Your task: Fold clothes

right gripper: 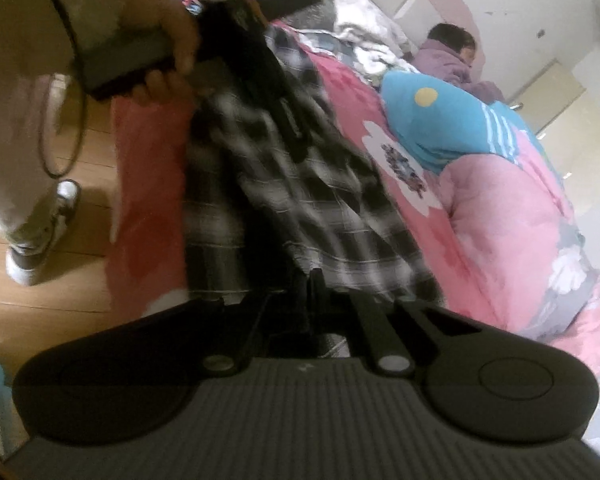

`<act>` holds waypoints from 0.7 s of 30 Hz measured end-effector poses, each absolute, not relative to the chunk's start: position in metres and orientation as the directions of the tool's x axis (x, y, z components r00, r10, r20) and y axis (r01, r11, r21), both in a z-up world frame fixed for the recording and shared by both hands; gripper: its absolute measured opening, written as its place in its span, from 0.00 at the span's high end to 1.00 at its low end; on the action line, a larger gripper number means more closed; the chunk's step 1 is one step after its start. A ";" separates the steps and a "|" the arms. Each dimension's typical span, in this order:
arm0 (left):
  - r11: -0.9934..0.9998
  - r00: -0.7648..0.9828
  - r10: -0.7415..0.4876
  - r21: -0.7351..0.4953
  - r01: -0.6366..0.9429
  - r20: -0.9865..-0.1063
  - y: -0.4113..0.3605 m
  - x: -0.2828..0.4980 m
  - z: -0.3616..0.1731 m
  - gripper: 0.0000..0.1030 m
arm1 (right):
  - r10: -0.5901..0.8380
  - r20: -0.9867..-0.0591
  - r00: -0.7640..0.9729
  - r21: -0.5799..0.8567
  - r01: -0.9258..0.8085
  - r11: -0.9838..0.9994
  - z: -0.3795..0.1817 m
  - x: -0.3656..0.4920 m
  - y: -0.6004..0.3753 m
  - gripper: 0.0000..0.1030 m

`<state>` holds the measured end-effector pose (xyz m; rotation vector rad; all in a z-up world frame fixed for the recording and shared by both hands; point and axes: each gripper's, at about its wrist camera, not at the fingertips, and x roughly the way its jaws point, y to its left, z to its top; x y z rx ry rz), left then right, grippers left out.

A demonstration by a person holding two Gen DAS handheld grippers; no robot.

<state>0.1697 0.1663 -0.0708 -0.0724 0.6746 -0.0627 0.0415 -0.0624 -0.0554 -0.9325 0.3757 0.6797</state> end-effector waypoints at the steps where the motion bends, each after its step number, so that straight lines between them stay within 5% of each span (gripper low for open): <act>1: 0.996 0.780 -0.080 -0.085 0.035 -0.621 0.167 0.169 -0.071 0.13 | 0.374 -0.577 0.726 -0.604 -0.687 0.404 -0.054 0.039 -0.062 1.00; 21: 0.998 0.780 -0.061 -0.049 0.039 -0.622 0.170 0.167 -0.070 0.14 | 0.382 -0.686 0.620 -0.524 -0.785 0.331 -0.068 0.028 -0.071 1.00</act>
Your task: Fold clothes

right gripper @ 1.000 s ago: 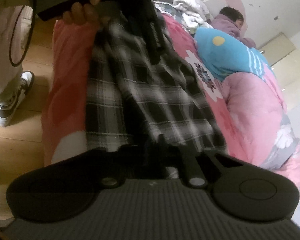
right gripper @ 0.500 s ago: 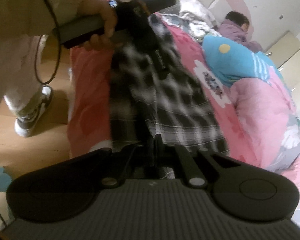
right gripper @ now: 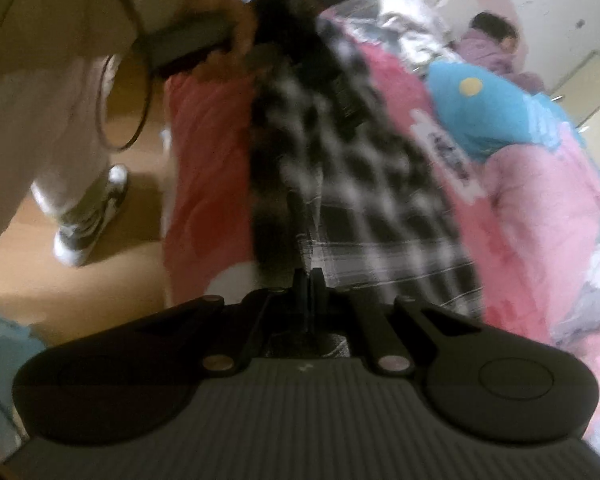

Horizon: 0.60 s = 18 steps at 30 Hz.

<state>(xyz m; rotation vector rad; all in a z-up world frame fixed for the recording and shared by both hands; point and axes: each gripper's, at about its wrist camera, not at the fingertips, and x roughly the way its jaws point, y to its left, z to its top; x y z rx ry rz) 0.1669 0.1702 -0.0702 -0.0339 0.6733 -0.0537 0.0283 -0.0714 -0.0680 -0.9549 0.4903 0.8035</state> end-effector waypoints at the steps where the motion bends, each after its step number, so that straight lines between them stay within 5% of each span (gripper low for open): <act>1: 0.998 0.780 -0.059 -0.045 0.039 -0.622 0.170 0.167 -0.070 0.14 | 0.378 -0.700 0.607 -0.516 -0.795 0.320 -0.074 0.030 -0.072 1.00; 10: 0.998 0.779 -0.056 -0.026 0.051 -0.624 0.169 0.168 -0.070 0.14 | 0.398 -0.747 0.533 -0.404 -0.839 0.365 -0.061 0.035 -0.085 0.91; 18: 0.998 0.780 -0.058 -0.029 0.050 -0.624 0.169 0.167 -0.070 0.14 | 0.539 -0.660 0.523 -0.347 -0.849 0.399 -0.050 0.040 -0.060 0.88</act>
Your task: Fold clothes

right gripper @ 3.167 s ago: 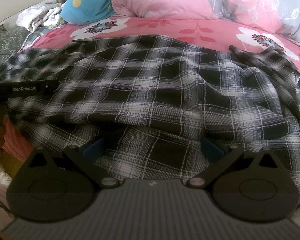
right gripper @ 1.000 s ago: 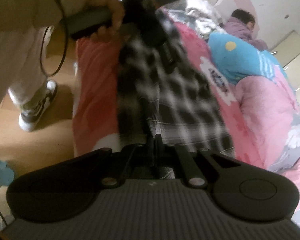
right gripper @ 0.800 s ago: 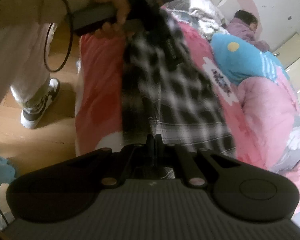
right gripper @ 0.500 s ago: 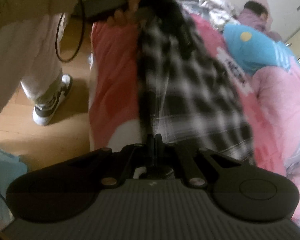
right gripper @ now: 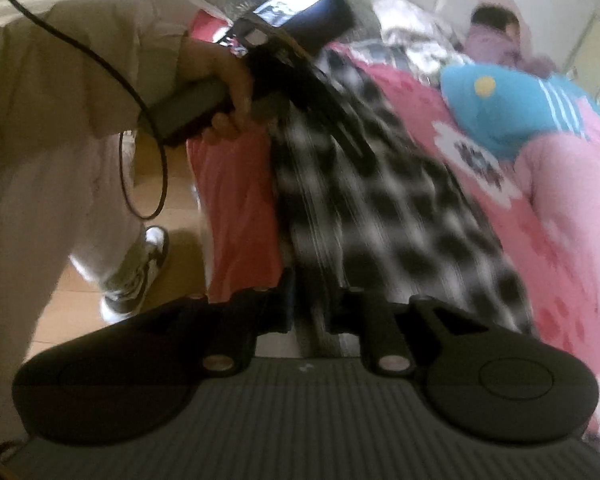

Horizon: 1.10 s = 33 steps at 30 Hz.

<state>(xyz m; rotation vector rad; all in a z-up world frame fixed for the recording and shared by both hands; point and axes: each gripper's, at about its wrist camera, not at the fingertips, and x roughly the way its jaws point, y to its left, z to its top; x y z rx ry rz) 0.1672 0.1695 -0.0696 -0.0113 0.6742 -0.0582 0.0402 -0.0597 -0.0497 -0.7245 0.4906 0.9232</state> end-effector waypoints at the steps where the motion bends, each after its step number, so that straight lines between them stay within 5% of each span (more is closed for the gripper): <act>1: 0.998 0.780 -0.058 -0.030 0.051 -0.623 0.170 0.167 -0.069 0.14 | 0.547 -0.652 0.525 -0.354 -0.849 0.392 -0.054 0.042 -0.052 0.88; 9: 0.995 0.827 -0.080 -0.097 0.030 -0.556 0.181 0.159 -0.056 0.14 | 0.553 -0.658 0.510 -0.251 -0.842 0.477 -0.079 0.058 -0.034 0.86; 15: 0.976 0.849 -0.216 -0.131 0.174 -0.483 0.151 0.141 -0.040 0.14 | 0.606 -0.593 0.529 -0.048 -0.776 0.629 -0.058 0.038 -0.082 0.78; 25: 0.963 0.762 -0.211 0.003 0.270 -0.612 0.079 0.148 -0.072 0.14 | 0.361 -0.488 0.795 0.334 -0.212 0.918 -0.015 0.016 -0.266 0.75; 28: 0.963 0.765 -0.214 0.000 0.270 -0.607 0.081 0.147 -0.074 0.14 | 0.232 -0.511 0.827 0.321 -0.067 0.945 -0.006 0.024 -0.306 0.74; 33: 0.961 0.765 -0.207 0.019 0.275 -0.610 0.081 0.146 -0.076 0.13 | 0.127 -0.548 0.827 0.138 -0.060 0.989 0.002 0.084 -0.315 0.74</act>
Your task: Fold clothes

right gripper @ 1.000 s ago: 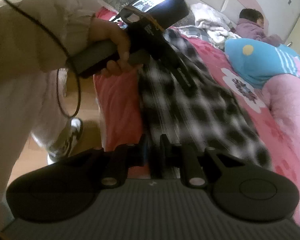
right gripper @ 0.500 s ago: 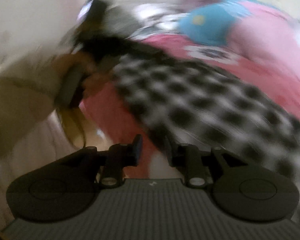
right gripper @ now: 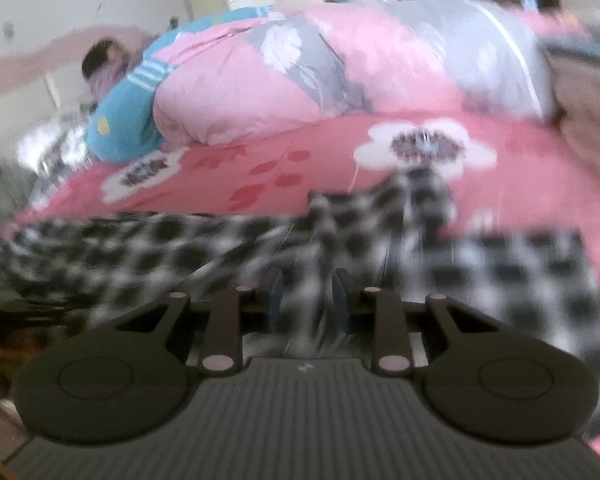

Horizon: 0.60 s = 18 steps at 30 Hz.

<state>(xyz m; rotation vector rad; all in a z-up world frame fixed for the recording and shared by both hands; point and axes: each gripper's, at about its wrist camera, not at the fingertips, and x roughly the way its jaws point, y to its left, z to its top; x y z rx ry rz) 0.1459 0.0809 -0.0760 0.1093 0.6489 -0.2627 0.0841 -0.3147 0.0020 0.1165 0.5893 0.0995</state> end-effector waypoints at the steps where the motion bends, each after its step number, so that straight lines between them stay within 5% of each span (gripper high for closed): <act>1: 0.960 0.764 -0.206 0.023 0.278 -0.611 0.081 0.147 -0.076 0.13 | 0.121 -0.556 0.823 0.112 -0.070 0.991 0.000 0.101 -0.312 0.74; 14: 0.948 0.750 -0.230 0.030 0.316 -0.620 0.085 0.152 -0.076 0.11 | -0.010 -0.738 0.675 -0.094 -0.088 0.992 -0.059 0.293 -0.280 0.70; 16: 0.948 0.750 -0.230 0.032 0.317 -0.620 0.085 0.152 -0.076 0.11 | -0.006 -0.746 0.666 -0.072 -0.072 0.995 -0.063 0.299 -0.285 0.73; 18: 0.948 0.751 -0.227 0.036 0.317 -0.620 0.085 0.153 -0.076 0.11 | 0.012 -0.743 0.669 -0.032 -0.053 0.998 -0.063 0.299 -0.294 0.97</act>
